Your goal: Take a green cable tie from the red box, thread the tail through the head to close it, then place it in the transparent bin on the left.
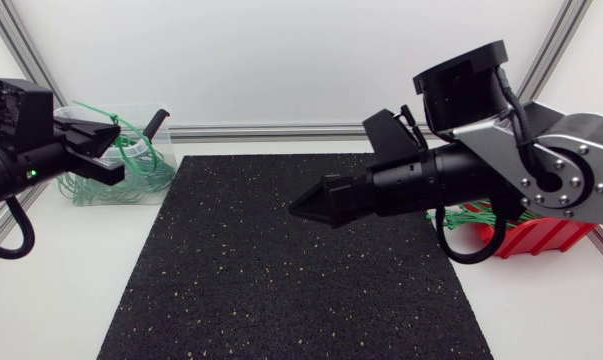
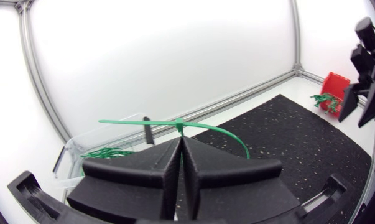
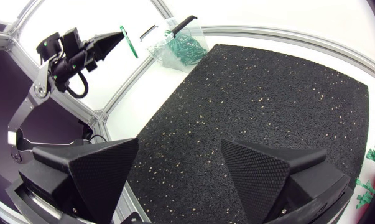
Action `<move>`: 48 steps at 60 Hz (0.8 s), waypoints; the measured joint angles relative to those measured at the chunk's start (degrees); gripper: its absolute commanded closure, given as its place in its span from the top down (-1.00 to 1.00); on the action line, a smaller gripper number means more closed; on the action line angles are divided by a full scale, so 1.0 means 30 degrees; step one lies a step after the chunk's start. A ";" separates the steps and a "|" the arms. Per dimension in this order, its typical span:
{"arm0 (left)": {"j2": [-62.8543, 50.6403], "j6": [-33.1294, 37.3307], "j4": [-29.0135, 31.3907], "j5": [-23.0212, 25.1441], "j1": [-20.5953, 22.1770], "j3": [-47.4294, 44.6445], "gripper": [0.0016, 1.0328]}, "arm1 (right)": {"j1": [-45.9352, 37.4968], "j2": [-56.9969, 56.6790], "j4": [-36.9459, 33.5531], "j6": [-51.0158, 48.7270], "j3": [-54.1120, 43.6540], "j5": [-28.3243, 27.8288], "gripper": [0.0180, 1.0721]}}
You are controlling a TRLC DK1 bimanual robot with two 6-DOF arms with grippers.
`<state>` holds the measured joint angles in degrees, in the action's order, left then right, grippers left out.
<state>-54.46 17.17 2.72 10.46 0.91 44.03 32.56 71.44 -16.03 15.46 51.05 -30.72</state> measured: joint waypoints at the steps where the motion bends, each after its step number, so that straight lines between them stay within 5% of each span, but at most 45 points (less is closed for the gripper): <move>1: -0.0299 -0.0007 0.0073 0.0022 -0.0357 0.0350 -0.93 | 0.0000 -0.0073 0.0022 -0.0131 -0.0073 0.0160 0.91; 19: -0.6229 -0.0729 0.1355 0.0058 -0.4612 0.7431 -0.93 | 0.0058 -0.1996 0.0408 -0.0991 -0.1486 0.2069 0.91; 37: -1.2575 -0.1326 0.2827 -0.2448 -0.4940 1.2976 -0.89 | 0.0277 -0.3985 -0.0131 -0.1231 -0.2441 0.2565 0.91; 42: -1.4316 -0.1457 0.3767 -0.3118 -0.4874 1.4163 -0.50 | 0.0277 -0.4488 -0.0401 -0.1326 -0.2608 0.2732 0.91; 46: -1.5504 -0.1647 0.5034 -0.3548 -0.4765 1.4943 0.21 | 0.0277 -0.4940 -0.0874 -0.1486 -0.2718 0.2907 0.91; 48: -1.5905 -0.1719 0.5486 -0.3687 -0.4692 1.5096 0.77 | 0.0277 -0.5173 -0.1056 -0.1610 -0.2776 0.3111 0.91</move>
<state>-102.17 12.01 19.18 -0.60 -13.17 89.32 33.39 55.92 -19.20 10.63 42.72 -21.39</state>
